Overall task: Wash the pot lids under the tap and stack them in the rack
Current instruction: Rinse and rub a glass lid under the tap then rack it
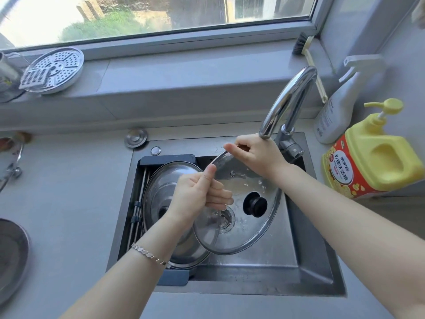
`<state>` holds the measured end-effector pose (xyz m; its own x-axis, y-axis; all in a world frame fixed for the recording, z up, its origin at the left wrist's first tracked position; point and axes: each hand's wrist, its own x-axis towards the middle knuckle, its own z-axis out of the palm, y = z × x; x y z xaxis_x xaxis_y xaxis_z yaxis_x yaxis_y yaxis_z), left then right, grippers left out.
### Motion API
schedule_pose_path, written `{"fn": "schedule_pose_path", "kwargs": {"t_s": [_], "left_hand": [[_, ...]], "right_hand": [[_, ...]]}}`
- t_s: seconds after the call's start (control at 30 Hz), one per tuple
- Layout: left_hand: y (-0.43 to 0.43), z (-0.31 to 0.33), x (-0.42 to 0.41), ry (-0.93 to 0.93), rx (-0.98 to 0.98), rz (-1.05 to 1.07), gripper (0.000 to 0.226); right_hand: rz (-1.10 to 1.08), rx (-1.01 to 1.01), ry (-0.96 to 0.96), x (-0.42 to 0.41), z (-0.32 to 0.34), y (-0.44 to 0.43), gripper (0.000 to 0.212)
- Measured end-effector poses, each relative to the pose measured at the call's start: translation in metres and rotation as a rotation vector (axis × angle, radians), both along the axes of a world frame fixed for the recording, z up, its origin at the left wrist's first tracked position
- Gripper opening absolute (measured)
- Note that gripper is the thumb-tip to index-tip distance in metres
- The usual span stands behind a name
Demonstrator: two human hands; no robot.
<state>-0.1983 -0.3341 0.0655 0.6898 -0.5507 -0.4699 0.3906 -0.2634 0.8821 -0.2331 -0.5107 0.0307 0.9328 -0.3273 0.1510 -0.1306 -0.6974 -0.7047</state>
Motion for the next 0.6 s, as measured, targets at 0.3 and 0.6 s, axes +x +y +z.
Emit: {"fn": "schedule_pose_path", "kwargs": {"t_s": [0.3,0.6], "left_hand": [[0.003,-0.014,-0.012,0.180,-0.067,0.338,0.045],[-0.028,-0.006,-0.015,0.324,-0.179,0.716,0.043]], "right_hand": [[-0.307,0.271,0.175,-0.004,-0.022,-0.013,0.053],[-0.656,0.693,0.522,-0.061,-0.038,-0.016,0.051]]}}
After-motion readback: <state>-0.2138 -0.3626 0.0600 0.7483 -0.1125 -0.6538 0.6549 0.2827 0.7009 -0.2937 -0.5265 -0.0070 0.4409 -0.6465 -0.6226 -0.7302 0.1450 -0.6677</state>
